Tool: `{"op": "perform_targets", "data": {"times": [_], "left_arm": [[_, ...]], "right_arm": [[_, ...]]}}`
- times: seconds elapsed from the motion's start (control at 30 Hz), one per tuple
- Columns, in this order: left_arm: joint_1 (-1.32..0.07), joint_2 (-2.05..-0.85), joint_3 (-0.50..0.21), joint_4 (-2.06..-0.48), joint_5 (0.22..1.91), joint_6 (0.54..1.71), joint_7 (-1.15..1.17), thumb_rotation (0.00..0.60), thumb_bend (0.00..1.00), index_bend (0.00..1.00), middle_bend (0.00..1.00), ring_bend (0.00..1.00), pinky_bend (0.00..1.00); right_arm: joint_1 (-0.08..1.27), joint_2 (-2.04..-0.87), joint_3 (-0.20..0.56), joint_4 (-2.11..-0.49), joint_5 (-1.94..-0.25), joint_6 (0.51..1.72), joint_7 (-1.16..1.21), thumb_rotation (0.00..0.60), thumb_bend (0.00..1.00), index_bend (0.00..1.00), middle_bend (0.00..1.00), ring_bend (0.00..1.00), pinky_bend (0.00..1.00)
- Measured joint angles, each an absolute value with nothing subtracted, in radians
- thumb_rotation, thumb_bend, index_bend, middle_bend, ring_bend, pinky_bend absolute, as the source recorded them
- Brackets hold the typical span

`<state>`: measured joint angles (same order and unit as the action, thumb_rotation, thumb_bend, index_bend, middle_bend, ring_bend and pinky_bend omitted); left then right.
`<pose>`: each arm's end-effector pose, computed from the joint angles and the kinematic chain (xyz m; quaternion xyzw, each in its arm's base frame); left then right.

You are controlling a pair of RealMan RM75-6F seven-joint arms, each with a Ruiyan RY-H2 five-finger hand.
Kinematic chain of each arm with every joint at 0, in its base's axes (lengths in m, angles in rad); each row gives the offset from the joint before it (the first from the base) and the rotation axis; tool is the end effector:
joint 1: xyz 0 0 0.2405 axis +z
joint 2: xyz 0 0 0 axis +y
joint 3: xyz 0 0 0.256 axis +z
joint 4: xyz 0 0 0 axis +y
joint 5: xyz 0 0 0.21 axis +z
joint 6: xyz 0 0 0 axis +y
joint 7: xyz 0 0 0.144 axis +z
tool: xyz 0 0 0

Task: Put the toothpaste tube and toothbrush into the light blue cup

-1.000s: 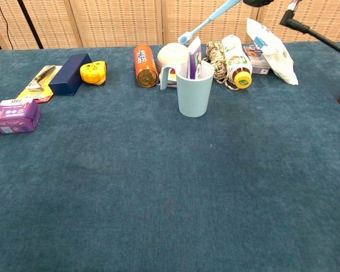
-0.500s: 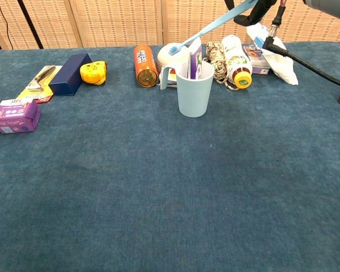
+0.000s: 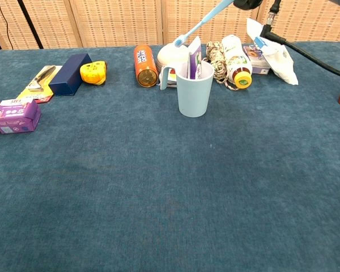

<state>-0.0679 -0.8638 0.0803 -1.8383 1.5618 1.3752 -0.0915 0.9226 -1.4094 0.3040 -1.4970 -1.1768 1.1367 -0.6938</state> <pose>-0.2949 0.1427 0.1839 -0.6279 -0.4706 -0.3320 0.5235 -0.0601 -0.4020 0.0779 0.7227 -0.0947 0.4131 0.5460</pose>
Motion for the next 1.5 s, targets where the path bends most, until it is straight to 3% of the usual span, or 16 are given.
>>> {"op": "perform_targets", "data": {"times": [0.67, 1.5], "left_arm": [[-0.071, -0.863, 0.081, -1.837, 1.562, 1.37, -0.098, 0.6, 0.0, 0.0, 0.0, 0.0, 0.0], [-0.072, -0.861, 0.08, -1.835, 1.558, 1.367, -0.102, 0.6, 0.0, 0.0, 0.0, 0.0, 0.0]], "right_arm": [[0.946, -1.42, 0.214, -1.42, -1.394, 1.171, -0.784, 0.6, 0.39, 0.65, 0.25, 0.02, 0.12], [0.965, -1.415, 0.174, -1.323, -1.534, 1.156, -0.862, 0.6, 0.39, 0.66, 0.27, 0.04, 0.17]]}}
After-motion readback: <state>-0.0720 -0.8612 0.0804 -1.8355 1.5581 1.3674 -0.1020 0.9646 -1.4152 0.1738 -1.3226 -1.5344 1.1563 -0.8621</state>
